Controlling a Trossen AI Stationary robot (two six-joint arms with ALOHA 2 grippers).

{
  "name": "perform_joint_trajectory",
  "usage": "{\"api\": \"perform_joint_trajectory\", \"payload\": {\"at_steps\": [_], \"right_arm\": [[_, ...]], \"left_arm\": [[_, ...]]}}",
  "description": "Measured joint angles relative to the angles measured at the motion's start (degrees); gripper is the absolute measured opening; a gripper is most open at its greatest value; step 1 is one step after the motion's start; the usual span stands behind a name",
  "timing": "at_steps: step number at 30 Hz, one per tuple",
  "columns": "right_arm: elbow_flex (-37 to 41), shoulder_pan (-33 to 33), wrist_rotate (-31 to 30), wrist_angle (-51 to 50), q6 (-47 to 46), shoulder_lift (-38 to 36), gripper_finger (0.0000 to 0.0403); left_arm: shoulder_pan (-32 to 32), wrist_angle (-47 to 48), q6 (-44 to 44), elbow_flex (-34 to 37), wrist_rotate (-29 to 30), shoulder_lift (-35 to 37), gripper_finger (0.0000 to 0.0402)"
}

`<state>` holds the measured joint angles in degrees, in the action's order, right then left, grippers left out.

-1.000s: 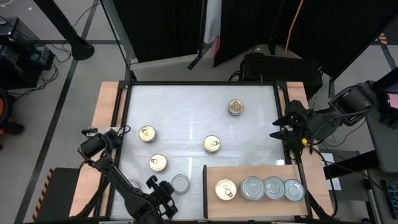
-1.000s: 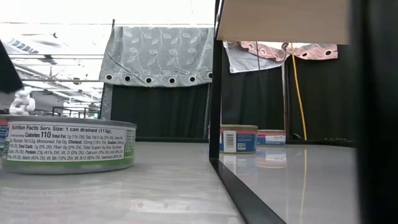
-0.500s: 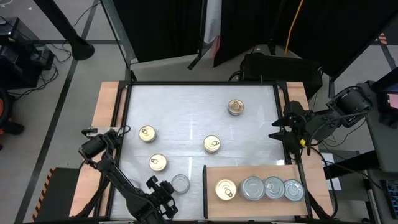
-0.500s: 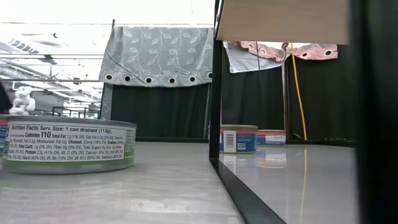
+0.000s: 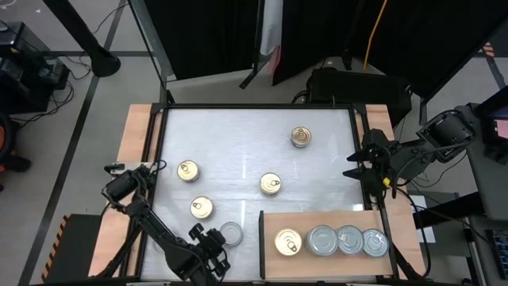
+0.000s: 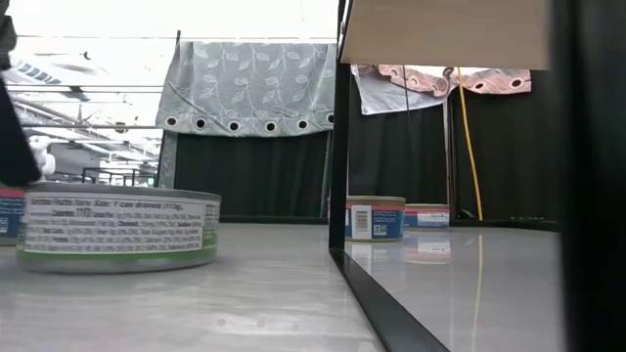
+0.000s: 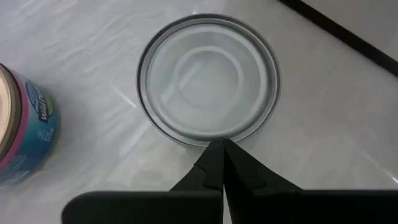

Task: Stack canned seafood by type on shelf
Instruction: Stack the green tuna can on top of the other green tuna can on the shelf

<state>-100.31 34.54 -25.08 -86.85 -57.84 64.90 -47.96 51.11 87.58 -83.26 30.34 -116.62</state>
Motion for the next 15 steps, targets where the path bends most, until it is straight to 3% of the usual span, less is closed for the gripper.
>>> {"api": "perform_joint_trajectory", "payload": {"at_steps": [15], "right_arm": [[0.0,0.0,0.04,-0.02,0.02,0.0,0.0251]], "left_arm": [[4.01,-2.42,-7.55,-1.63,-5.5,0.33,0.0]]}}
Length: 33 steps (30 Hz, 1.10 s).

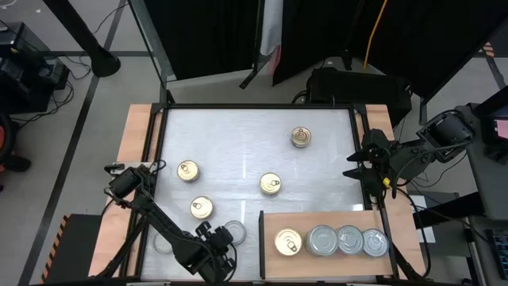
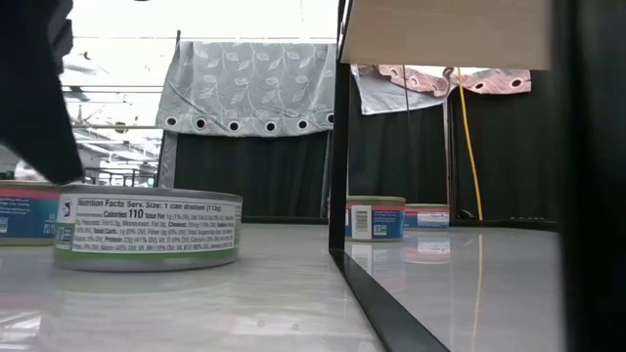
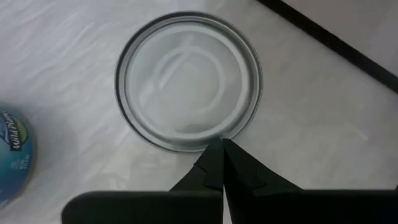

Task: Stack canned seafood by type on shelf
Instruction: Stack the green tuna can on top of the other green tuna can on the shelf

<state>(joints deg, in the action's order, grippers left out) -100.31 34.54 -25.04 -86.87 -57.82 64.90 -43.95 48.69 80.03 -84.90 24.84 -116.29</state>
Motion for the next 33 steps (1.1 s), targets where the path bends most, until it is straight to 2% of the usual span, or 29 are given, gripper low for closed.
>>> {"api": "perform_joint_trajectory", "payload": {"at_steps": [17,23,29,33], "right_arm": [[0.0,0.0,0.02,0.0,0.39,0.0,0.0251],[0.0,-0.01,0.03,0.0,0.39,0.0,0.0251],[0.0,0.0,0.05,-0.01,1.0,-0.02,0.0251],[0.0,0.0,0.07,-0.02,1.29,-0.02,0.0251]], "left_arm": [[1.01,-0.64,0.21,1.04,-2.01,0.15,0.0],[-0.46,-0.44,0.68,1.37,-2.64,-0.1,0.0],[-2.91,0.4,7.02,1.73,-7.28,-2.24,0.0],[-4.29,0.9,11.47,1.16,-6.69,-1.98,0.0]]}}
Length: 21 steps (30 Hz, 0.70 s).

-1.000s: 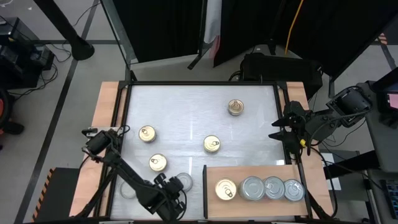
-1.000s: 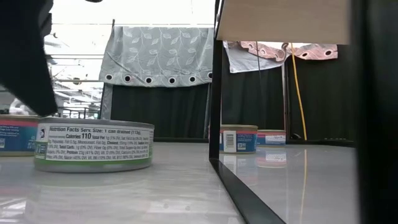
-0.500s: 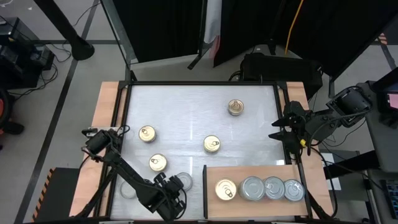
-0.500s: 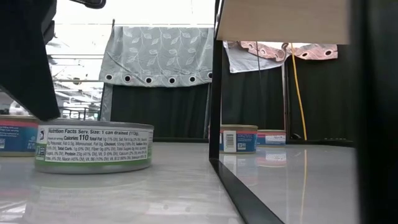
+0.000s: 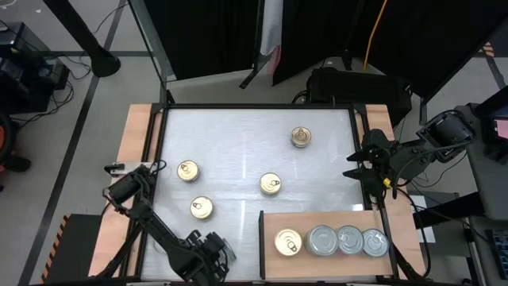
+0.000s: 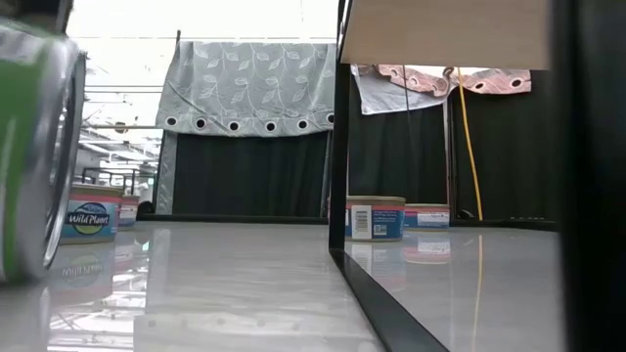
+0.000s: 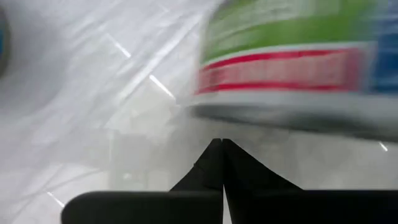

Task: Stack canned seafood by type on shelf
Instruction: Stack the green tuna can on top of the other green tuna can on the shelf

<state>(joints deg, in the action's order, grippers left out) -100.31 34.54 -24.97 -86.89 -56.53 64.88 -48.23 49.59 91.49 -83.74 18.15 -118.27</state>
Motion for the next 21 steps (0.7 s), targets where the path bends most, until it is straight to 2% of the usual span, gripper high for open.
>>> {"api": "perform_joint_trajectory", "payload": {"at_steps": [9,12,16,19,21], "right_arm": [[0.0,-0.01,-0.02,0.0,1.3,0.0,0.0251],[0.0,0.0,-0.12,0.0,1.69,0.0,0.0251],[0.0,0.0,-0.15,0.0,1.66,0.0,0.0251],[0.0,0.0,-0.19,0.0,-0.4,0.0,0.0251],[0.0,0.0,-0.47,0.0,-2.39,0.03,0.0251]], "left_arm": [[-0.65,1.86,-2.92,-7.83,-1.79,4.6,0.0007],[-0.61,-1.91,-15.97,-11.87,-0.94,6.43,0.0042],[-0.05,-5.77,-40.41,-17.6,-0.85,6.94,0.0123],[0.85,-2.29,-52.6,-18.77,-4.33,7.13,0.0197],[1.48,2.34,-58.59,-18.1,-4.27,6.87,0.0245]]}}
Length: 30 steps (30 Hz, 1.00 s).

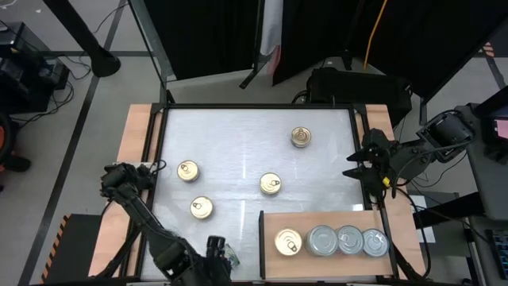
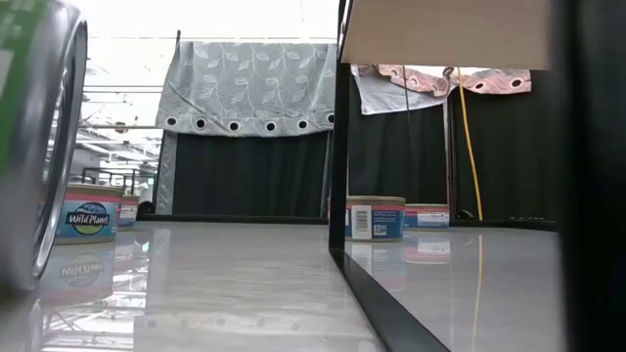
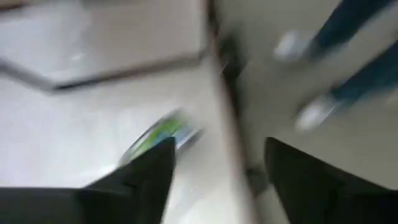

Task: Stack canned seafood by type on shelf
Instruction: Stack the green tuna can on top of the other green tuna can on the shelf

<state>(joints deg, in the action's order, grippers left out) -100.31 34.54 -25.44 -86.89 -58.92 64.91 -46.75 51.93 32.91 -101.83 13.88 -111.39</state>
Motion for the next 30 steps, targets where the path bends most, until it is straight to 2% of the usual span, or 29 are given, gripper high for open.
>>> {"api": "perform_joint_trajectory", "payload": {"at_steps": [2,4,8,12,20,25,29,30], "right_arm": [[0.0,-0.02,-0.03,0.09,-2.97,0.11,0.0251],[0.0,-0.02,-0.15,1.09,-5.56,0.44,0.0251],[0.0,-0.01,0.04,4.96,-8.36,1.48,0.0251],[0.0,0.0,0.16,9.47,-11.6,2.7,0.0251],[0.0,0.07,0.29,17.65,-12.13,5.82,0.0251],[0.0,0.07,0.3,18.13,-11.82,7.73,0.0251],[0.0,0.07,0.29,17.92,-10.38,8.37,0.0251],[0.0,0.07,0.29,17.9,-10.17,8.38,0.0251]], "left_arm": [[1.02,6.56,-6.49,0.38,0.73,-0.11,0.0284],[3.01,9.39,-12.77,1.96,0.83,0.12,0.0305],[7.16,8.27,-25.65,7.35,-3.76,-0.2,0.0304],[9.53,4.82,-35.67,11.04,-11.41,0.02,0.0286],[12.97,4.79,-45.03,14.38,-14.0,0.0,0.0252],[15.2,5.48,-45.19,15.41,-17.58,0.02,0.0208],[16.06,5.95,-43.26,16.01,-18.93,0.02,0.0144],[16.21,5.81,-42.52,16.01,-19.54,0.02,0.014]]}}
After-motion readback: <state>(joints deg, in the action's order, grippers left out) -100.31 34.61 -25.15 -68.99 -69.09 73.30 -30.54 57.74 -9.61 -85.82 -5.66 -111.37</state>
